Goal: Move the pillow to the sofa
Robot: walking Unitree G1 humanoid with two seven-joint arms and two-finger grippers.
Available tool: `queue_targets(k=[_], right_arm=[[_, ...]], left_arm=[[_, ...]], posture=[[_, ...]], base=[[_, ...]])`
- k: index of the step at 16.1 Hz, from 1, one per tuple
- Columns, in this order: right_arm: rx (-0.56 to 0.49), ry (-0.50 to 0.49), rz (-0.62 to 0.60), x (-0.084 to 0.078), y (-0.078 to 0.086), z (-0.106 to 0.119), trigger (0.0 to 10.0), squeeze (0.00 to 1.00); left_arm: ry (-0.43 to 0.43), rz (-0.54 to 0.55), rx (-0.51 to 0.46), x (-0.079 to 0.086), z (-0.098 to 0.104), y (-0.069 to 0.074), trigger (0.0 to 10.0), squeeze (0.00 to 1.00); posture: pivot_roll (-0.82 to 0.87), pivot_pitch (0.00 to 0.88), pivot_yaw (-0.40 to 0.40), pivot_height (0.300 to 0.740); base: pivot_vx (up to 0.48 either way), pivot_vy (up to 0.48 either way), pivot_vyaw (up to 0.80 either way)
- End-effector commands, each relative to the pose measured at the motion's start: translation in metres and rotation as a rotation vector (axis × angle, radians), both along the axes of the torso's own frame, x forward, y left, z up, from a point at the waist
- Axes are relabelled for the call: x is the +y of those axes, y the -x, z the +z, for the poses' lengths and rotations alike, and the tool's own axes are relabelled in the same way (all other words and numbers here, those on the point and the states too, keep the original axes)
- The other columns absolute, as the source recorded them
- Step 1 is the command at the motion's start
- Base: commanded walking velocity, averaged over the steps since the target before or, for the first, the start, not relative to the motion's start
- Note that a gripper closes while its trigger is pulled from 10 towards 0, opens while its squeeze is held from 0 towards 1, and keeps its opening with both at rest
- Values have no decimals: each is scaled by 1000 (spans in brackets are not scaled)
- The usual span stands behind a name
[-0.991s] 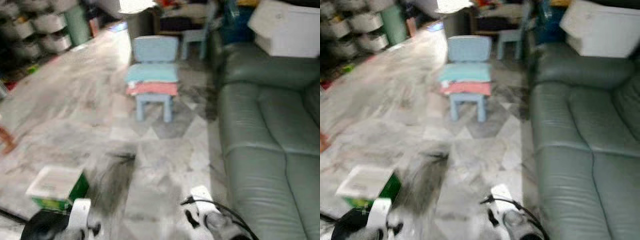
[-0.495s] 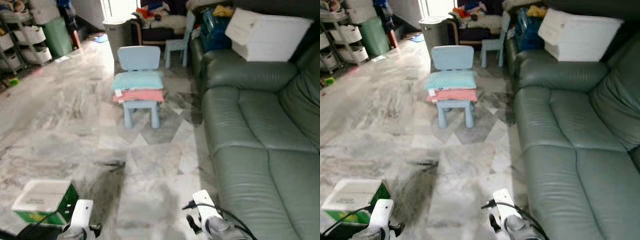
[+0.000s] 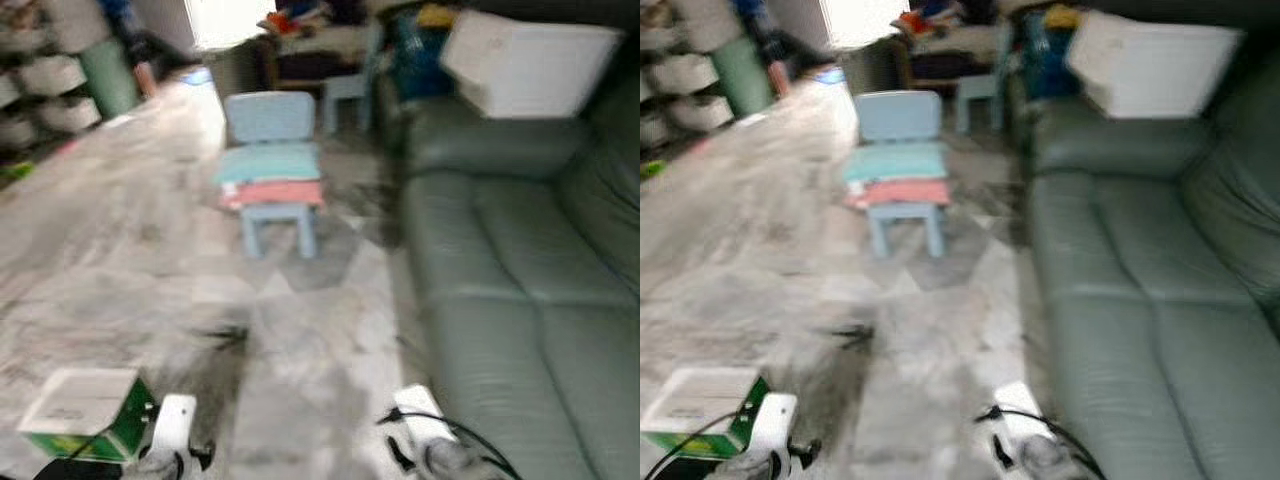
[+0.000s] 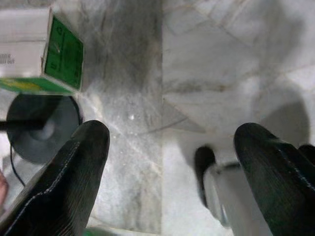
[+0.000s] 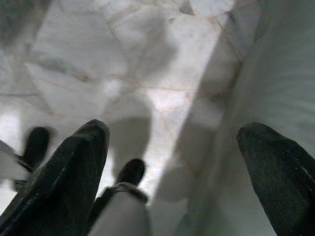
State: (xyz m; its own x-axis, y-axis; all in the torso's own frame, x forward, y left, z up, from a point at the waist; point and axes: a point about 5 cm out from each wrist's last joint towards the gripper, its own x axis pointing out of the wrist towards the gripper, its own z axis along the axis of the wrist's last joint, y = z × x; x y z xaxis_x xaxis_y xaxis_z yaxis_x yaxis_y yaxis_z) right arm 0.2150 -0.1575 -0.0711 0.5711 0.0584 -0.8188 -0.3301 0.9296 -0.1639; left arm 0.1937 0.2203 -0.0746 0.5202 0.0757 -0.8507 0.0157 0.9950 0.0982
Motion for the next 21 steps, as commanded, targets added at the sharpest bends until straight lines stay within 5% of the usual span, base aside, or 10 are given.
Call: queue_targets(k=[1,21], right_arm=[[-14,-27,27,13,-5,3,10000,0],[-15,-10,68,14,-4,2,10000,0]], left_arm=[[-29,-2,3,11,2,1,10000,0],[-53,-41,14,12,1,3,10000,0]], posture=[[-18,0,29,740],[-12,0,25,740]], base=[[334,345,0],[348,329,0]])
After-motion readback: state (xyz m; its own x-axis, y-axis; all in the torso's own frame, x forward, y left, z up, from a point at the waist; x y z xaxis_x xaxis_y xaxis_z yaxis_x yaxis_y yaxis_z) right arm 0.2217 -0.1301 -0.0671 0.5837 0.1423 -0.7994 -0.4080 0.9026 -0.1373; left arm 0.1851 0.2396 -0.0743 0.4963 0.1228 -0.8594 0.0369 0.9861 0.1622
